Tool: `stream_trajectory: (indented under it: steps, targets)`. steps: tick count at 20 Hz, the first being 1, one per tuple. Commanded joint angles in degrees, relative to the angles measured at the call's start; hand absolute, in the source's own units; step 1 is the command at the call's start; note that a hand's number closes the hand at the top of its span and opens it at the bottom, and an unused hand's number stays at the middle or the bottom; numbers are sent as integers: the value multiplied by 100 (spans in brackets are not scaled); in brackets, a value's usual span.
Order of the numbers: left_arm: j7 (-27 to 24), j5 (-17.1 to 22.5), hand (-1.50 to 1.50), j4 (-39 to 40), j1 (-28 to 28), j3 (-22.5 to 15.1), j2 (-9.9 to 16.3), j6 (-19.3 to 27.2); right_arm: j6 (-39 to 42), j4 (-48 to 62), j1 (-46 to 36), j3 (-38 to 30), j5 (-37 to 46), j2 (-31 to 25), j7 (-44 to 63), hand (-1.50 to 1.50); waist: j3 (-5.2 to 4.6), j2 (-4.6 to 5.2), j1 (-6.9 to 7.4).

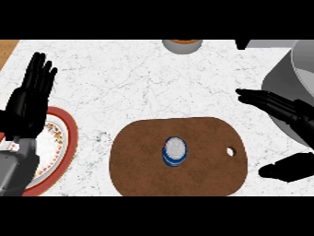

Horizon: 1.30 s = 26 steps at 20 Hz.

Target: Pick the can from the cutting board and place it in the pot

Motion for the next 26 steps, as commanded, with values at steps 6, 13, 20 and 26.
stream_trajectory:
  steps: [6,13,20,26]
  targets:
    - [259,-116,0,-134,-7,133,-8,-112,876,-1137,-529,875,629,401,2354,-150,2,-1,18]
    - [-69,-261,0,117,63,332,-181,-381,1141,-600,-596,1249,1205,1312,3067,-150,5,12,20]
    - [5,-413,0,285,-237,512,-317,-500,1127,349,-712,1649,2070,2130,2698,-150,7,19,31]
    - [418,-572,0,12,-198,611,-430,-595,1448,-148,-409,1193,2227,2236,2344,-150,8,11,10]
